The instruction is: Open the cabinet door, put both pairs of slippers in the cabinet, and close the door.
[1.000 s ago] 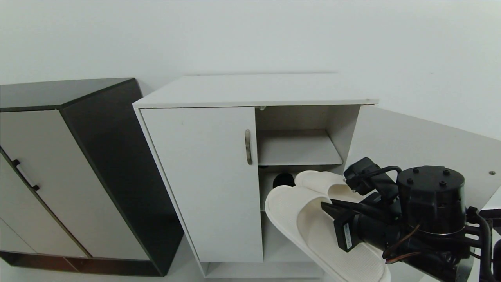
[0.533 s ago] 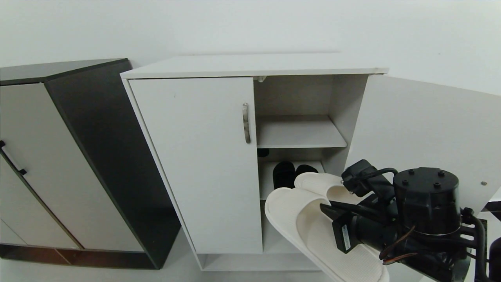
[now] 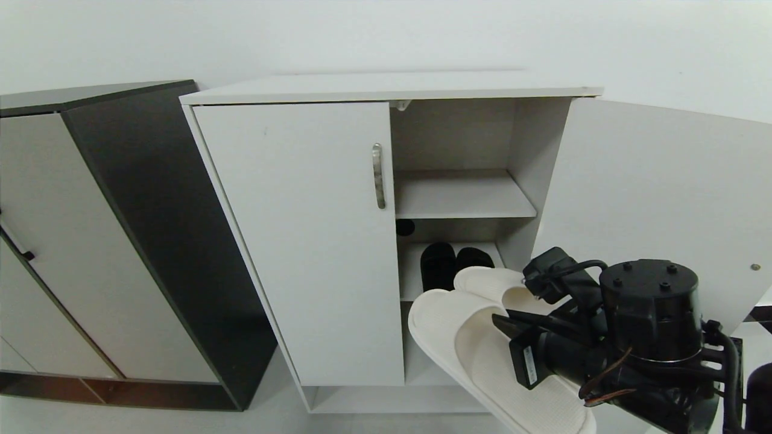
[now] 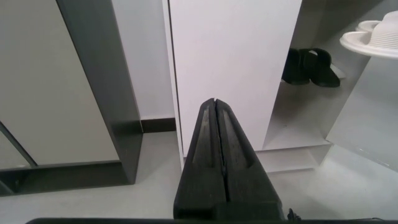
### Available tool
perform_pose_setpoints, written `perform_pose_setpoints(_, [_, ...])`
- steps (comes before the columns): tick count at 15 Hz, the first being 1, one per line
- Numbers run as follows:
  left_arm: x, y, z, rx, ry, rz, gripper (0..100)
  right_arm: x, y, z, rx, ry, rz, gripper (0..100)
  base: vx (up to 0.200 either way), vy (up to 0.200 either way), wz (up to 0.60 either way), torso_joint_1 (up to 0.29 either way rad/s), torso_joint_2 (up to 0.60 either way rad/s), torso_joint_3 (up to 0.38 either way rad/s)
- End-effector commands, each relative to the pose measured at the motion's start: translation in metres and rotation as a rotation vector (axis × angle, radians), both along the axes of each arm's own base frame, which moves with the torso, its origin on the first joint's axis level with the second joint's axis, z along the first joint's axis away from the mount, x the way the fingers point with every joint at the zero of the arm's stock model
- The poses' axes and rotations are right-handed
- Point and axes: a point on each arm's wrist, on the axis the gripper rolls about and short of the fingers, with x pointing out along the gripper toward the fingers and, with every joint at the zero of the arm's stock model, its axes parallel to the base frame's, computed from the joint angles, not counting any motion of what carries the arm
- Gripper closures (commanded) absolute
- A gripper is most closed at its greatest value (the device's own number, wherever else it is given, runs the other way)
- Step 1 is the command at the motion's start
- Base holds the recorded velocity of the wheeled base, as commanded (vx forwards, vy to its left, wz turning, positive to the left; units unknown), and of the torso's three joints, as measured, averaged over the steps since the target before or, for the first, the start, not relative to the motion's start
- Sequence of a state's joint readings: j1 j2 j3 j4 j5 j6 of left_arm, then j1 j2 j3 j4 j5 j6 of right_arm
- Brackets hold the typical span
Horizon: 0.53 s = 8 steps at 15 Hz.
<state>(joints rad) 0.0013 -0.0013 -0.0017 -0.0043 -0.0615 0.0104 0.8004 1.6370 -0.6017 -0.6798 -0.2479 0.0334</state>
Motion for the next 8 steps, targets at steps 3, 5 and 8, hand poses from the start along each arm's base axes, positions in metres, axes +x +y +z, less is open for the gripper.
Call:
perform_pose_setpoints(3, [0.0,0.0,0.0,0.002,0.001,0.0,100,0.009,0.019,0.013,0.034,-0.055,-0.087,100,0.0,0.0,0.0,0.0,0.0,0.0])
perform_pose_setpoints(5, [0.0,0.0,0.0,0.003,0.001,0.0,100,0.018,0.041,0.027,0.057,-0.025,-0.269,100,0.0,0.0,0.0,0.0,0.0,0.0])
perform_pose_setpoints(8, [0.0,0.0,0.0,0.002,0.001,0.0,100,0.019,0.062,0.066,0.104,0.053,-0.368,100,0.0,0.0,0.0,0.0,0.0,0.0])
